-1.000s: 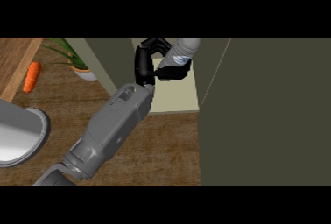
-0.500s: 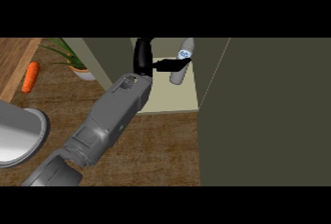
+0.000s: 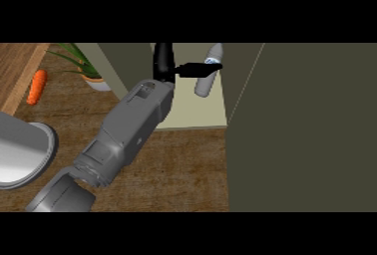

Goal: Pick up the bottled water, place it into the cabinet and close the cabinet

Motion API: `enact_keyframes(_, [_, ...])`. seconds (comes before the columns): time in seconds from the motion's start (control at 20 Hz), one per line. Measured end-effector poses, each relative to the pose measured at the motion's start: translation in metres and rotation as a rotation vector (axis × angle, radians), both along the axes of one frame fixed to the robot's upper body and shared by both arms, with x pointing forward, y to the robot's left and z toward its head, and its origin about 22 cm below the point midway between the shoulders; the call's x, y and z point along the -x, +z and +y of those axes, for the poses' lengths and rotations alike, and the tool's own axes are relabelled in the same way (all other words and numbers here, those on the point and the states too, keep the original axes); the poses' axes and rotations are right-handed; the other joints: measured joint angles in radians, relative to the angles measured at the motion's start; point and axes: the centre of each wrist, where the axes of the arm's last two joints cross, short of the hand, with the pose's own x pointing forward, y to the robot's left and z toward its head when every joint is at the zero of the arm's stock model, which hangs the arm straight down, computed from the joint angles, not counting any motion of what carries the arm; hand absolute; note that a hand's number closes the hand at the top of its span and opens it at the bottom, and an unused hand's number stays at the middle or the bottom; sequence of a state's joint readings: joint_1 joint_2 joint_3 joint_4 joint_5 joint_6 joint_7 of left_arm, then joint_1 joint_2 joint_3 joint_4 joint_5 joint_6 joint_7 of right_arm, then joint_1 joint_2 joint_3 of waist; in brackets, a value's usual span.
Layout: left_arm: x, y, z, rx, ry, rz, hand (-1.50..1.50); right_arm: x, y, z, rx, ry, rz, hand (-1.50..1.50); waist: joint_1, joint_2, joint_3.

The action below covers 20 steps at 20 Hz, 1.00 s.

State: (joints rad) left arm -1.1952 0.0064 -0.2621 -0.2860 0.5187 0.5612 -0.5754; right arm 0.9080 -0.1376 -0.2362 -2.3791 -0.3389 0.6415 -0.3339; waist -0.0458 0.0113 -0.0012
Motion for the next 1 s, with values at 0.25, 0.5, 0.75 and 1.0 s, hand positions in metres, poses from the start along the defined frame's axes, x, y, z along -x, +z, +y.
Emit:
enact_keyframes(0.25, [0.003,0.003,-0.004,0.108,-0.088,-0.033,-1.50,0.002,0.000,-0.001,0.000,0.002,-0.004,-1.50,0.005,-0.005,0.000])
enact_keyframes(0.5, [0.011,0.009,-0.013,0.163,-0.173,-0.030,-1.50,0.002,-0.001,0.004,-0.021,-0.003,0.005,-1.50,0.022,-0.013,0.000])
enact_keyframes(0.75, [0.030,-0.002,-0.017,0.201,-0.231,-0.012,-1.50,0.000,-0.001,0.006,-0.027,0.001,0.018,-1.50,0.036,-0.017,0.000])
enact_keyframes(1.0, [0.059,-0.011,-0.022,0.241,-0.282,-0.008,-1.50,-0.001,-0.002,0.010,-0.042,0.004,0.025,-1.50,0.050,-0.021,0.000])
